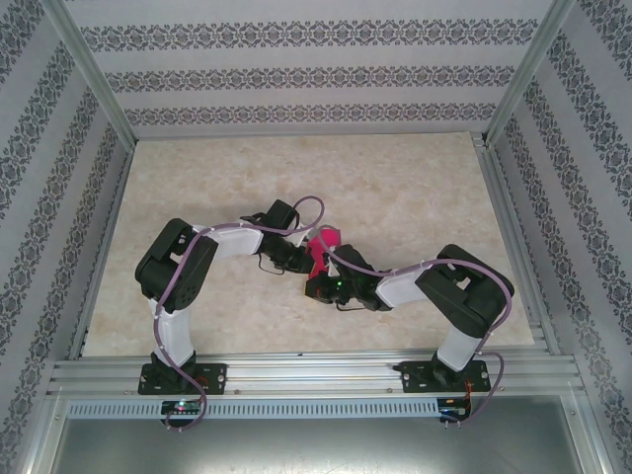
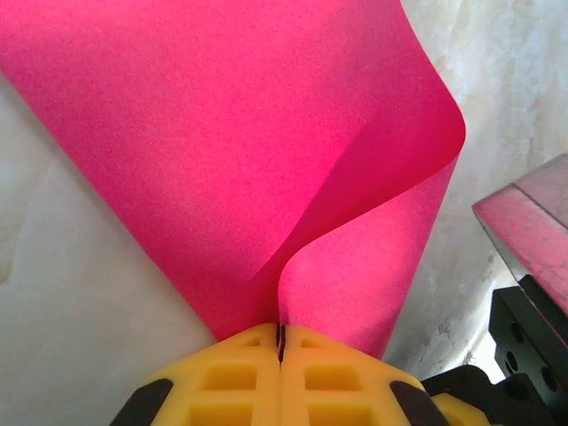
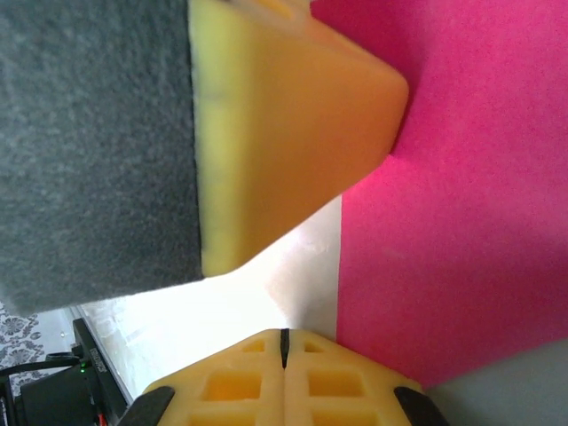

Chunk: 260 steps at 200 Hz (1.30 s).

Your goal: Fold a paper plane with a square sheet of paper (pick it up from the middle)

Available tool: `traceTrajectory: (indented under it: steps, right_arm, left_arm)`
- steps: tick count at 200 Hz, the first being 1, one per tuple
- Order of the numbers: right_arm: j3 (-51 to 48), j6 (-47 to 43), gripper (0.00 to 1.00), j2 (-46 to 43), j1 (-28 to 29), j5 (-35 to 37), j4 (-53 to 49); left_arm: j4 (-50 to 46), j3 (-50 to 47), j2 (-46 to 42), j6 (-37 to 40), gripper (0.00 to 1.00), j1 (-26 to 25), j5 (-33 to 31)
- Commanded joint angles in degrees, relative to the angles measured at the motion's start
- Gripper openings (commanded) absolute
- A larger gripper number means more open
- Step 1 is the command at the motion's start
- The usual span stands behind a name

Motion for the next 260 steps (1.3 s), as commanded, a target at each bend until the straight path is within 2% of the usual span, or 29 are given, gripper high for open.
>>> traceTrajectory:
  steps: [1,19,41,93,162,194,224,260]
  right_arm:
    - [-2.24,-0.31,0.03,-5.23,-1.71,1.92,-0.65]
    - [-3.05,-1.46,0.03,-8.79,-3.58,1.90,-1.65]
    - [-2.49,-1.97,0.03,-8.43,-5.25,0.11,-1.28]
    - [0.61,-0.74,0.03,-1.74,-4.73,-2.93,2.66]
    - [-0.35,0.58,0.03,5.85,-4.12,-0.35,2.31]
    - [-1.07,0.72,0.04,1.25,-4.85,-0.82,2.42]
    - [-1.23,-1.05,0.04,-4.10,-8.06,-2.82,1.41]
    - [0.24,-2.72,0.04,-3.44,-10.92,-4.54,-0.20]
  left_arm:
    - [-2.62,-0.09,2.80,1.44,0.02,0.36,-3.00]
    - [-2.62,-0.11,2.87,1.47,0.02,0.44,-3.06]
    - [-2.71,-0.11,2.83,1.47,0.02,0.41,-3.17]
    - [-3.13,0.11,2.81,1.65,0.02,0.43,-3.33]
    - [-3.91,0.39,3.06,2.15,0.02,0.43,-3.93]
    - [-4.55,0.46,2.97,2.59,0.02,0.41,-4.29]
    - [-4.38,0.58,3.05,2.44,0.02,0.39,-4.32]
    - [-4.41,0.71,3.06,2.41,0.02,0.38,-4.31]
